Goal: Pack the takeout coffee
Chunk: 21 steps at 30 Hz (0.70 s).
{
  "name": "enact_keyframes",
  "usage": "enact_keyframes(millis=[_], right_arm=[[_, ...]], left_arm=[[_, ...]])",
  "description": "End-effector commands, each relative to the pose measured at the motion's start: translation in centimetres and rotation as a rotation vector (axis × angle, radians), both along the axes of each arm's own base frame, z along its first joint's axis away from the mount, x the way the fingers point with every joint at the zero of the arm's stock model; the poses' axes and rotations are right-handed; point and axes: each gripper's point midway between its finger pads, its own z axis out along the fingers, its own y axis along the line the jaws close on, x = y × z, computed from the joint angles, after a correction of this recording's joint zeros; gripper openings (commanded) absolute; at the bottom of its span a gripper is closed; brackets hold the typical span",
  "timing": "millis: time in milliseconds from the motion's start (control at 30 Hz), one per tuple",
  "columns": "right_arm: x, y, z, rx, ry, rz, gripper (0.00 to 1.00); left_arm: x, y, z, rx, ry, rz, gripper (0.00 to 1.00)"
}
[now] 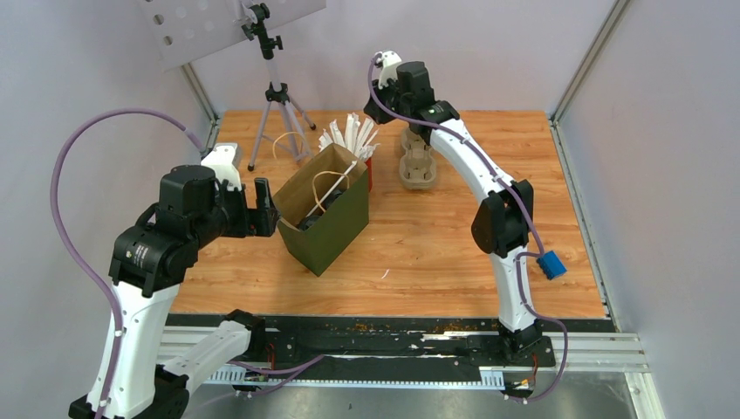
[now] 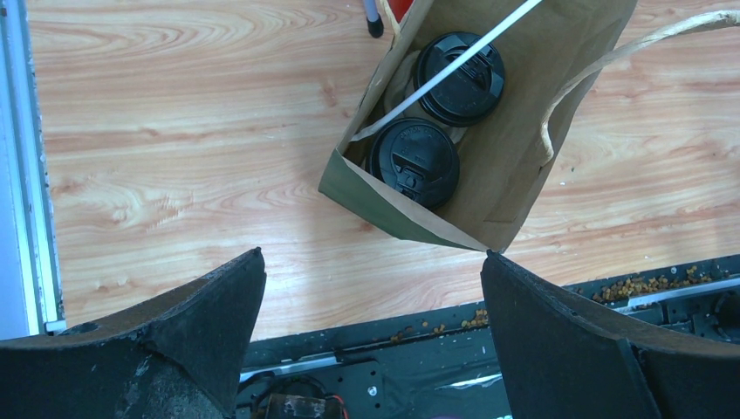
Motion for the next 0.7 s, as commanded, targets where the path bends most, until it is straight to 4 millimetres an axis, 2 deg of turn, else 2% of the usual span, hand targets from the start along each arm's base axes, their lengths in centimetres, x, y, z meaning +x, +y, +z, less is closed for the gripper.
enact_keyframes(millis=[0,133,233,267,667], right_arm=[[-0.8,-0.4,4.3,0.045,-0.063,0.01,0.0],[-0.7,-0.5,4.4,0.033,-0.076,0.009,0.0],[-0.5,-1.0,3.9,-0.008,-0.086,-0.004,0.17],[-0.5,-1.2,3.7,-0.028,-0.092,-0.006,0.19],[-0.8,-1.3,1.2,-0.077,-0.041,-0.002,0.23]], left_arm=[[0.3,-0.2,1.1,-0.02,-0.044,-0.006,1.0],[0.2,-0.1,1.2,-0.02,-0.046,-0.005,1.0],[0.1,-0.1,1.2,-0.021,-0.048,-0.006,1.0],[0.1,-0.1,1.2,-0.019,-0.046,-0.007,1.0],[-0.4,0.2,1.1,-0.019,-0.045,0.001,1.0]])
